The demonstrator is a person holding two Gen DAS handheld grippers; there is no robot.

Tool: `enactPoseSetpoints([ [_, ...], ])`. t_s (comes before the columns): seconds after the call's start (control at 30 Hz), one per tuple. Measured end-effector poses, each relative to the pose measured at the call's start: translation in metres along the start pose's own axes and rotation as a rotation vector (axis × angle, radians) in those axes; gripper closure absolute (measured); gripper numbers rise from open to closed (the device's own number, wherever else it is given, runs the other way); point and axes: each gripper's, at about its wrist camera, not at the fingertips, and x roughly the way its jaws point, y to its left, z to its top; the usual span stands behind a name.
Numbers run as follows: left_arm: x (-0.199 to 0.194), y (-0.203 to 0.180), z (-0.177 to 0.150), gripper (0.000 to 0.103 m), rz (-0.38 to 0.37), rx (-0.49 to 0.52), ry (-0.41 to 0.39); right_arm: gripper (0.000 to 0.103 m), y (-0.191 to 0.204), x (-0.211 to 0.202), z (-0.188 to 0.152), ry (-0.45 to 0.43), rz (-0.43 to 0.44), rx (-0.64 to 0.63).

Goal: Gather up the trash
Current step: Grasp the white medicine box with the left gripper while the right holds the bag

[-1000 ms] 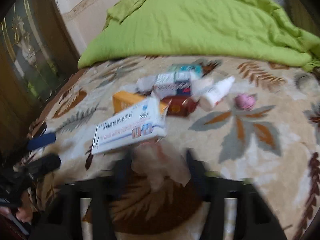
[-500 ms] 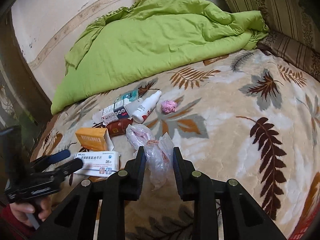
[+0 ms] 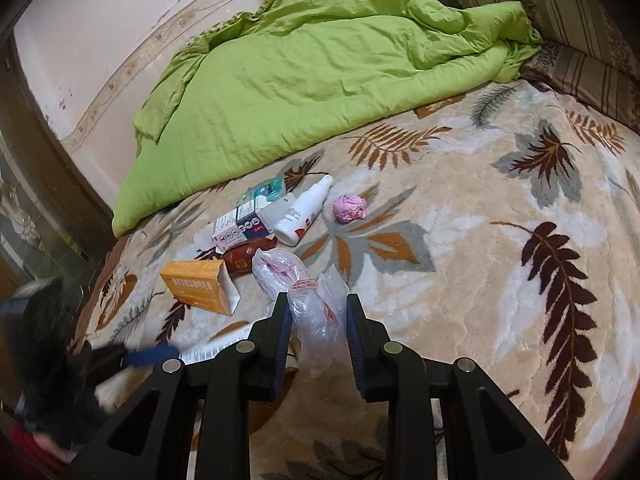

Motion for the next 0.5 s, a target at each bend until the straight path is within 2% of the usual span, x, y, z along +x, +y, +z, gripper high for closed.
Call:
enactPoseSetpoints([
  [0.03, -0.004, -0.008, -0.002, 0.023, -0.007, 0.021, -0.004, 0.074, -0.002, -0.001, 0.001, -0.004, -0.004, 0.008],
  [0.17, -0.013, -0.022, 0.0, 0.023, 0.044, 0.04, -0.049, 0.074, -0.006, -0.008, 0.002, -0.028, -0.02, 0.019],
  [0.33, 0.017, -0.034, 0.01, 0.023, 0.186, 0.101, -0.019, 0.074, -0.013, -0.009, 0.004, -0.03, -0.047, 0.035],
  [0.5, 0.041, -0.031, 0.009, 0.023, 0.252, 0.09, -0.006, 0.074, -0.018, -0.003, 0.004, -0.001, -0.086, 0.026],
])
